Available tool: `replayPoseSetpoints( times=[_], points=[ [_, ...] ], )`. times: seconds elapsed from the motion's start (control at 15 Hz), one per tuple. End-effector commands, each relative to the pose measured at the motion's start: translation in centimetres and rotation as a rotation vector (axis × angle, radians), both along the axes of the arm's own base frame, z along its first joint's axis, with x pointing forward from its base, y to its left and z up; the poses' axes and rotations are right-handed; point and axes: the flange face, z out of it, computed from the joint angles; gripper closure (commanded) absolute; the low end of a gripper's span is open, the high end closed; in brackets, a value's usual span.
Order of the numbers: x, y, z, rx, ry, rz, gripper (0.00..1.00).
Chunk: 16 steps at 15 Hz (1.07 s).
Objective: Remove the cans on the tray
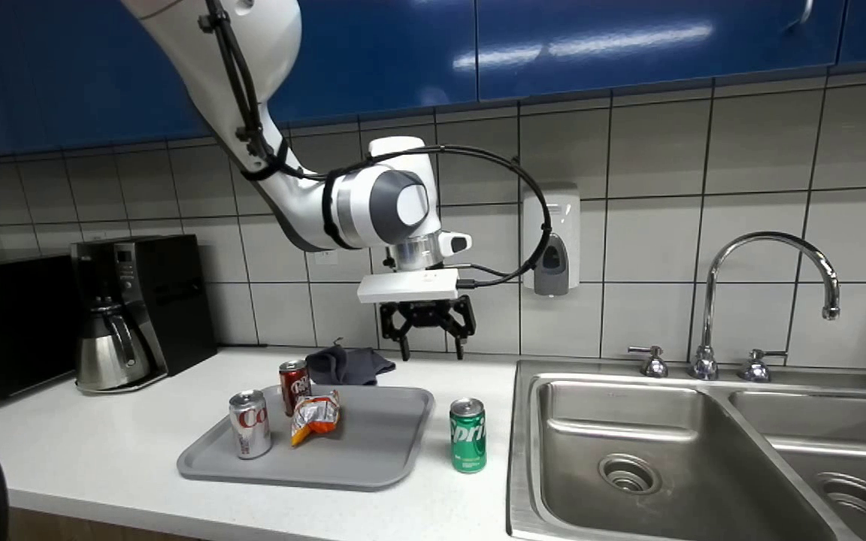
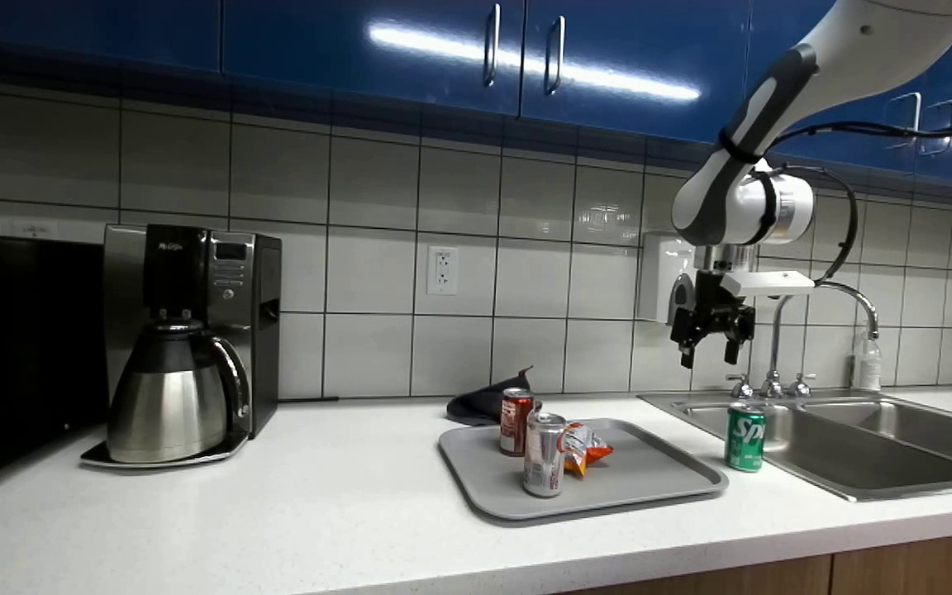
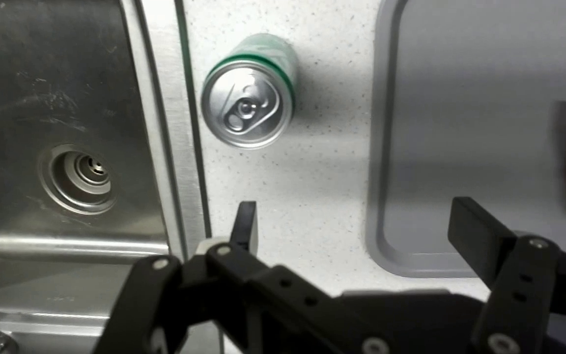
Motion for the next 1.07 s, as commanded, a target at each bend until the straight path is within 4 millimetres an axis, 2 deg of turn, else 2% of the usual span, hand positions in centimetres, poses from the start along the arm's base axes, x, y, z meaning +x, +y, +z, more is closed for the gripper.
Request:
replayPoseSetpoints(
  times=[0.0,0.73,1.0],
  points=[
    [-1.6,4.3,1.1,0.024,-0.001,0.033,0.0],
    [-4.6,19.9,0.5,0.11,0.01,0.1,0.0],
    [-5.0,24.5,0.4,0.138,0.017,0.117,0.0]
  ],
)
